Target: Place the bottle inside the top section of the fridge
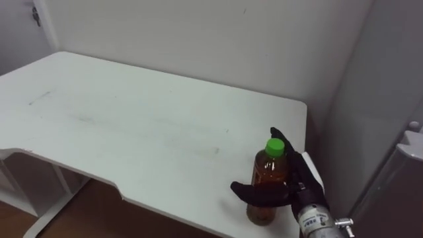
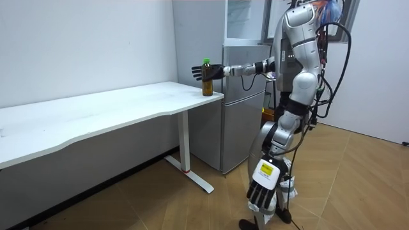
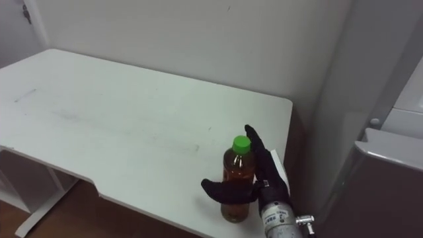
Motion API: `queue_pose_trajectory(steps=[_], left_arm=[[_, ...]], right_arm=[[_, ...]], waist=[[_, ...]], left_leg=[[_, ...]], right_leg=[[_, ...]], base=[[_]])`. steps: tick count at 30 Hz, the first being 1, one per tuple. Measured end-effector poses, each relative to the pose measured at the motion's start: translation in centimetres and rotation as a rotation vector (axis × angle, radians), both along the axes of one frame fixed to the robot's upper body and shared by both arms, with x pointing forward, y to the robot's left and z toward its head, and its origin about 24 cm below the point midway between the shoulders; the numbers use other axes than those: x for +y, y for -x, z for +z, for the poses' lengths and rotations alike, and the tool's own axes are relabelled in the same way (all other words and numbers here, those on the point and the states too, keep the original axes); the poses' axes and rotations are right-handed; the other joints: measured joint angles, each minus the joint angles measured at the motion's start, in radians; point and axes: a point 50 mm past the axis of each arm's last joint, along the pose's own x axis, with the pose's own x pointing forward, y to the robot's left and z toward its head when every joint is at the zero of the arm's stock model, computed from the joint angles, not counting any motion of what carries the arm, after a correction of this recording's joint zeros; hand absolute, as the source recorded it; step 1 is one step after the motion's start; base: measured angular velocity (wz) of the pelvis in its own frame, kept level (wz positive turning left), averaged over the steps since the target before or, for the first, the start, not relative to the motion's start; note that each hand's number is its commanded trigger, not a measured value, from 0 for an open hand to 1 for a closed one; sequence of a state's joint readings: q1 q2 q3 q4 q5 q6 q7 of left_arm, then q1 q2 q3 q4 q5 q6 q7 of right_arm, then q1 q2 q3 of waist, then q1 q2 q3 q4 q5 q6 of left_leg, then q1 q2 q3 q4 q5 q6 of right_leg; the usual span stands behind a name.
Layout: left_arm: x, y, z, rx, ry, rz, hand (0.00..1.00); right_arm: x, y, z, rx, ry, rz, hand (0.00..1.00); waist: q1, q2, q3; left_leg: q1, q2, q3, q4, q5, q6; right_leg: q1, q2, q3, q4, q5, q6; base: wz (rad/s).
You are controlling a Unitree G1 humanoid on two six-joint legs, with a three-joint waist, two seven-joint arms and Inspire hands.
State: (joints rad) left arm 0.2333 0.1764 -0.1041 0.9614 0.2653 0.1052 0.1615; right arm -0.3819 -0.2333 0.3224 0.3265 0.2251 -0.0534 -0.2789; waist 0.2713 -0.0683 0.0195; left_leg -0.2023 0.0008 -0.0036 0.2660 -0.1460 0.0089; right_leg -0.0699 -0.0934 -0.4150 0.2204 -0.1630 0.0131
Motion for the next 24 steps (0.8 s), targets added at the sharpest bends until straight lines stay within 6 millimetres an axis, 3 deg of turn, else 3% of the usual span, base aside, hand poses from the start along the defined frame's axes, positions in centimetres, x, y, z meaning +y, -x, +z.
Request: queue_pose_trajectory(steps=[5, 17, 24], left_arm=[[-0.5, -0.1, -0.1, 0.001, 0.01, -0.038, 0.0], [-0.8, -0.3, -0.1, -0.001, 0.014, -0.058, 0.0], [-0.8, -0.3, -0.1, -0.005, 0.011, -0.055, 0.0]], right_arm=[[-0.2, 0.0, -1.3, 0.053, 0.019, -0.005, 0.0], [-0.2, 0.1, -1.3, 0.057, 0.018, -0.004, 0.0], [-0.1, 0.2, -2.1, 0.089, 0.011, -0.001, 0.0]], waist=[[0.0, 0.004, 0.003], [0.0, 0.015, 0.0082], [0.0, 0.024, 0.003]], left_leg=[[0.001, -0.006, 0.0, 0.001, 0.003, 0.004], [0.003, -0.012, -0.001, 0.001, 0.005, 0.008], [0.009, -0.012, 0.0, 0.001, 0.005, 0.008]], right_leg=[[0.0, -0.006, 0.001, 0.002, -0.002, 0.002], [0.0, -0.01, 0.003, 0.003, -0.003, 0.006], [0.005, -0.011, -0.002, 0.002, -0.003, 0.006]], base=[[0.0], [0.0], [0.0]])
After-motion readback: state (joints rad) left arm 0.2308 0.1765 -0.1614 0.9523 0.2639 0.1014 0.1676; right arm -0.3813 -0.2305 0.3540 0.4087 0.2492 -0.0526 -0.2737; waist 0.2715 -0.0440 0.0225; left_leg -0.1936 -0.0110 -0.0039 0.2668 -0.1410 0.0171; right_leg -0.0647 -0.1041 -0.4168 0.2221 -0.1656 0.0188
